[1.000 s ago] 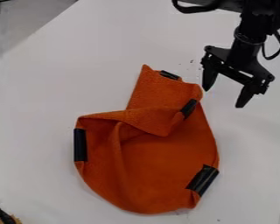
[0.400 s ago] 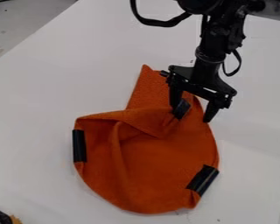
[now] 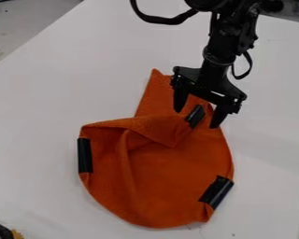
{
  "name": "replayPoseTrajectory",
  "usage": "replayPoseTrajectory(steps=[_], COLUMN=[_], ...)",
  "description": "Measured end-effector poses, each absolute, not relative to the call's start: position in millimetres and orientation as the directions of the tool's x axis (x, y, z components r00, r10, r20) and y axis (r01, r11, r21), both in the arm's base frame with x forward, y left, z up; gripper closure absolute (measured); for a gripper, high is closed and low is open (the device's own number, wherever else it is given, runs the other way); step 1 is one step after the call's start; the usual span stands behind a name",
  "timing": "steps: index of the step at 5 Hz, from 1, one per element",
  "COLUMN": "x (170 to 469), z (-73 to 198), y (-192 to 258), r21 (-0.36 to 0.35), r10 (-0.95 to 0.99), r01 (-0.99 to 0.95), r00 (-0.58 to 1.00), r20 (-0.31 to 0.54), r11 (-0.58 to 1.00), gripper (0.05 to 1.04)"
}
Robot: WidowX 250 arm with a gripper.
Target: Unfold cloth from bottom right to top left
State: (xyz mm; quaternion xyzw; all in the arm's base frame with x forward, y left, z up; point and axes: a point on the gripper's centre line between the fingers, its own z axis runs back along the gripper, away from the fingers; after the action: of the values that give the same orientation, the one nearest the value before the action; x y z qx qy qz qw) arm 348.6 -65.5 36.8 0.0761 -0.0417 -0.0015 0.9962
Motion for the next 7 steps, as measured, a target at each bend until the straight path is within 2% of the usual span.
replayPoseTrajectory(steps=[1, 2, 3, 4, 5, 6, 7], x=[347.7, 348.7, 350.0, 349.7, 350.2, 351.5, 351.5], z=[31.0, 28.4, 27.2, 26.7, 26.8, 26.9, 27.3], y=[-63.3, -63.9, -64.6, -65.2, -63.6, -64.6, -63.8], r21=[0.130, 0.101, 0.092, 0.082, 0.083, 0.080, 0.085], r10=[0.004, 0.011, 0.015, 0.007, 0.002, 0.000, 0.000], r01=[-0.016, -0.021, -0.026, -0.016, -0.012, -0.010, -0.010], r00=[0.996, 0.995, 0.993, 0.994, 0.994, 0.993, 0.993], r20=[0.090, 0.100, 0.113, 0.110, 0.111, 0.119, 0.118], r11=[0.991, 0.995, 0.995, 0.996, 0.997, 0.997, 0.996], gripper=[0.084, 0.134, 0.394, 0.701, 0.931, 1.018, 1.029])
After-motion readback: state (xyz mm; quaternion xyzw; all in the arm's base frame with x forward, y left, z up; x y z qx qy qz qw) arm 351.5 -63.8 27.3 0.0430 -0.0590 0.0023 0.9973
